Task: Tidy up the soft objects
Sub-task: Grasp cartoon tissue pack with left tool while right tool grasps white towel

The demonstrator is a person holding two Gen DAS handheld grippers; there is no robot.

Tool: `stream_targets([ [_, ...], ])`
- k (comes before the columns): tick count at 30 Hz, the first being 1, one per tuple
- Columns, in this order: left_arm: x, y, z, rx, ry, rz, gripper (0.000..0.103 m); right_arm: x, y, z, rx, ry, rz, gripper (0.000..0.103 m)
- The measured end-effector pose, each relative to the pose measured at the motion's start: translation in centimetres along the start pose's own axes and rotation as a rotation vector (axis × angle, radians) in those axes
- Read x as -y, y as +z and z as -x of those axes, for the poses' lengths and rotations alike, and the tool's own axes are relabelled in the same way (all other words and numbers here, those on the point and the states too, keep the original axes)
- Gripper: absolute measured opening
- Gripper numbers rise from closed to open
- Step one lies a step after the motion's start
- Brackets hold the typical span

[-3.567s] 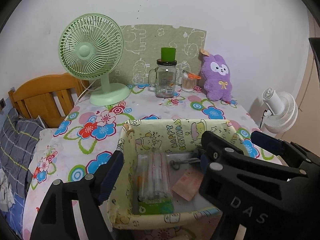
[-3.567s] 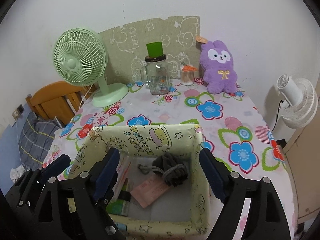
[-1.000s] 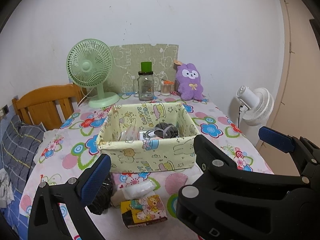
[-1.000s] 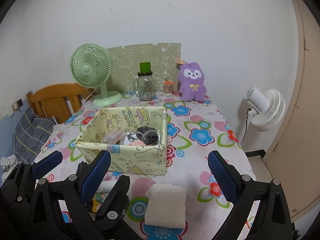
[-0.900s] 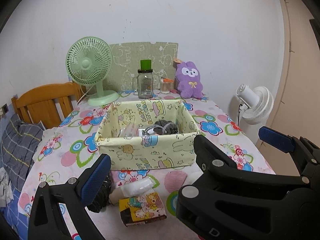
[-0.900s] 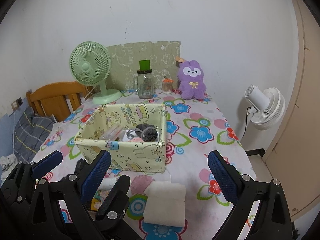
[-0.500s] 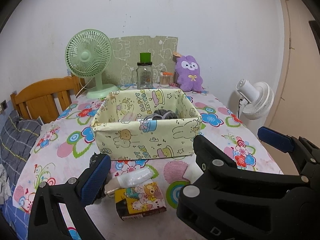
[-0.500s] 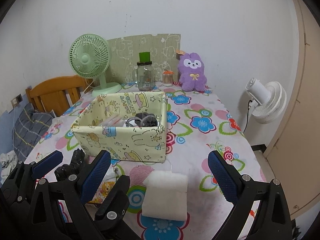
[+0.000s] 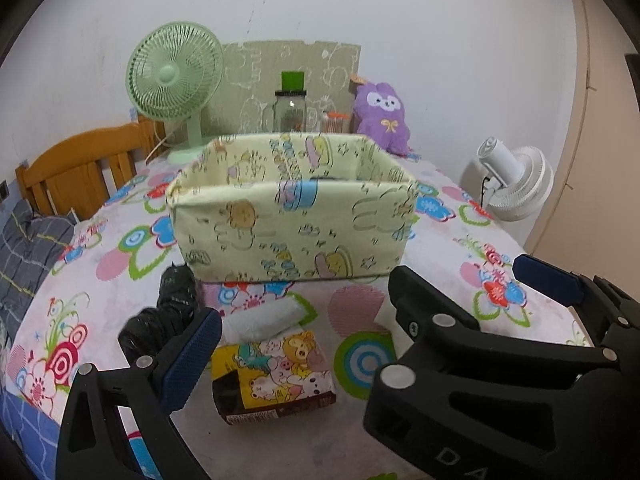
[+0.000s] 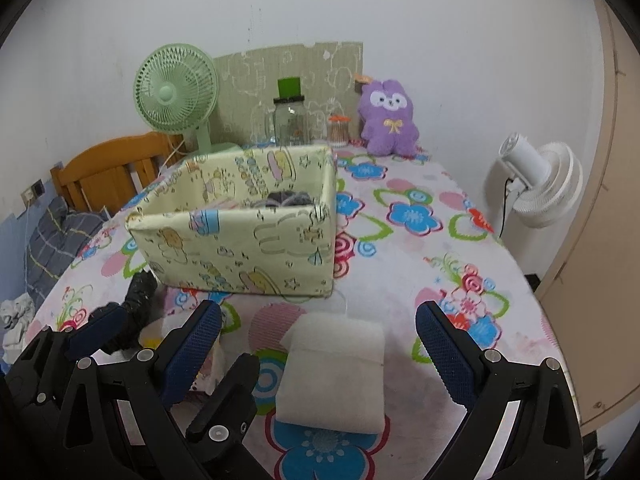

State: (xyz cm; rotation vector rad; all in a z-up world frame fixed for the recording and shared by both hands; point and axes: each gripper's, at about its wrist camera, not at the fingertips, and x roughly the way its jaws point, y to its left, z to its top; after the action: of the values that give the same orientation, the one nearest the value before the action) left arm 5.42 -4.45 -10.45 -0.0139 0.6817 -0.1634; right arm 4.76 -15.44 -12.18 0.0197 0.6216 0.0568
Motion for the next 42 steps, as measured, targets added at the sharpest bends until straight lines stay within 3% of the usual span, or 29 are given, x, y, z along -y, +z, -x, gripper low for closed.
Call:
stream_targets([
  [14, -0.7, -1.5, -2.5, -0.072, 0.026, 0.019, 0.103, 0.7, -1.6, -3.4, -0.094, -0.007, -0.032, 0.099],
  [35, 0.1, -2.5, -3.8, -0.079, 0.123, -0.032, 0.103, 0.9, -2.5, -6.5, -0.195, 0.005, -0.051, 0.098],
  [42, 0.4, -2.5, -4.4, -0.084, 0.156, -0.045, 0.103, 0.7, -2.6, -7.0, -0.209, 0.022, -0.051, 0.088],
])
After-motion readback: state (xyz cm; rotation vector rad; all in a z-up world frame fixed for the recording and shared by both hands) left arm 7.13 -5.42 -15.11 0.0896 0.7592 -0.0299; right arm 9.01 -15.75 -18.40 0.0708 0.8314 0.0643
